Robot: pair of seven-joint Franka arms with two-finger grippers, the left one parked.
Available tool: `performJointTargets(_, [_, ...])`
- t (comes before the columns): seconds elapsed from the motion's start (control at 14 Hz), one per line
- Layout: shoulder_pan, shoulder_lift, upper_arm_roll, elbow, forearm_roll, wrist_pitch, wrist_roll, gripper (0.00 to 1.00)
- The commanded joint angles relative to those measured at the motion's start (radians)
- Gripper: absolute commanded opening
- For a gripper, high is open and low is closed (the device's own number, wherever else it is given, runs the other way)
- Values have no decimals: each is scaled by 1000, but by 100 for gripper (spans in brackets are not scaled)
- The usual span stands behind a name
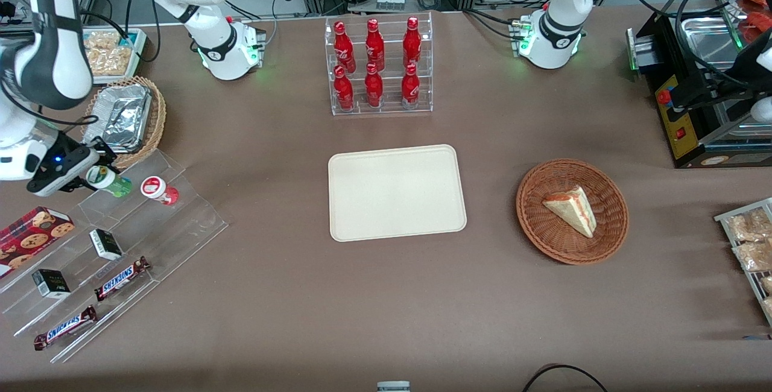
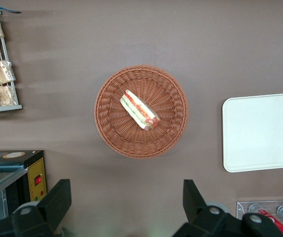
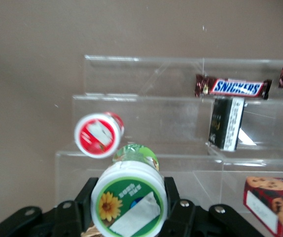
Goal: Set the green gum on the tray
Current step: 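Close the right gripper on the green gum tub and lift it, then carry the green gum tub with the right gripper over the cream tray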
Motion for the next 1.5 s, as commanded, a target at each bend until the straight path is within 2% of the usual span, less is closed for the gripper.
performJointTargets(0.0, [95,13,-1,138,10,-159,134,0])
performJointTargets(0.29, [287,34,-3,230,12,-259,447,0])
performJointTargets(0.5, [454,88,-3,288,19,-265,735,0])
performJointTargets(1.0, [763,367,-3,512,22,-254,1300,0])
performJointTargets(1.21, [873,494,-3,600,21,-183,1476,0])
performJointTargets(1.43, [939,608,-3,653,19,-81,1596,0])
